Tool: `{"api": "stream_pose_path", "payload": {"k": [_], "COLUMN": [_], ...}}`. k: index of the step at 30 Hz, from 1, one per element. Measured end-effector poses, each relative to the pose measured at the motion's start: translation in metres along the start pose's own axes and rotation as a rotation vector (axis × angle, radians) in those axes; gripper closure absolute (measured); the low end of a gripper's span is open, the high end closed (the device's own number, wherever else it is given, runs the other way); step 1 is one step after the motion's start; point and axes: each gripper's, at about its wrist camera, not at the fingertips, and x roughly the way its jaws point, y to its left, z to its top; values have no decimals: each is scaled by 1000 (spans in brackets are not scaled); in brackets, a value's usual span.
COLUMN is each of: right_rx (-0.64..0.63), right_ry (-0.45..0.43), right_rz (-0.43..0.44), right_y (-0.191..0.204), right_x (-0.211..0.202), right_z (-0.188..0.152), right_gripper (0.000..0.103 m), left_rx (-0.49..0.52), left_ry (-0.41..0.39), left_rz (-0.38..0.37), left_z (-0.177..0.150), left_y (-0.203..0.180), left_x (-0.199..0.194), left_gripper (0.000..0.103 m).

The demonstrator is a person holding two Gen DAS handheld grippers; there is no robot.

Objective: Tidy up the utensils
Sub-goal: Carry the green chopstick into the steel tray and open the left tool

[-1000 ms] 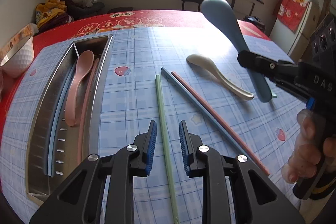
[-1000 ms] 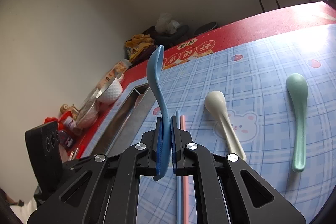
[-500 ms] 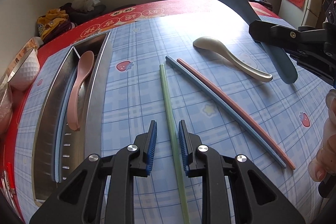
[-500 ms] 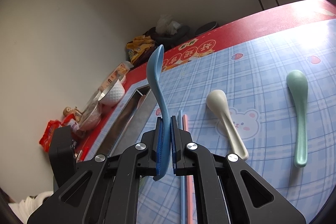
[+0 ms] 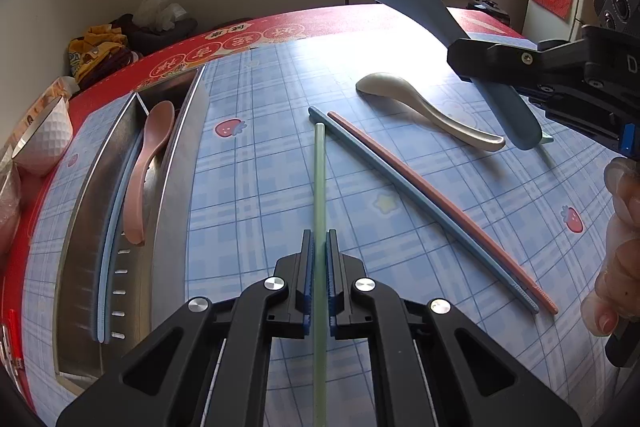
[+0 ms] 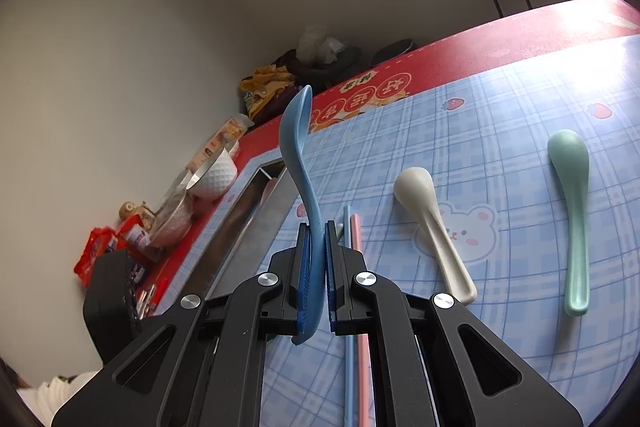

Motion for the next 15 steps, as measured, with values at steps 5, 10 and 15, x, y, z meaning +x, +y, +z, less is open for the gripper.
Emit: {"api": "stream_pose_path", "payload": {"k": [5, 10, 15], "right_rx": [4, 9, 14], "right_ry": [-2, -3, -7], "right_rz": [0, -2, -1], "right_y": [0, -2, -2], "right_x": [0, -1, -2], "right_z": [-1, -2, -1], "right_gripper": [96, 96, 96], "left_rx": [-71, -140, -229], "left_ry": [1, -6, -24], "left_rz": [-60, -126, -167], "left_z": [1, 7, 17], "left_y": [12, 28, 59], "left_x": [-12, -31, -52], "left_gripper": [97, 97, 97]}}
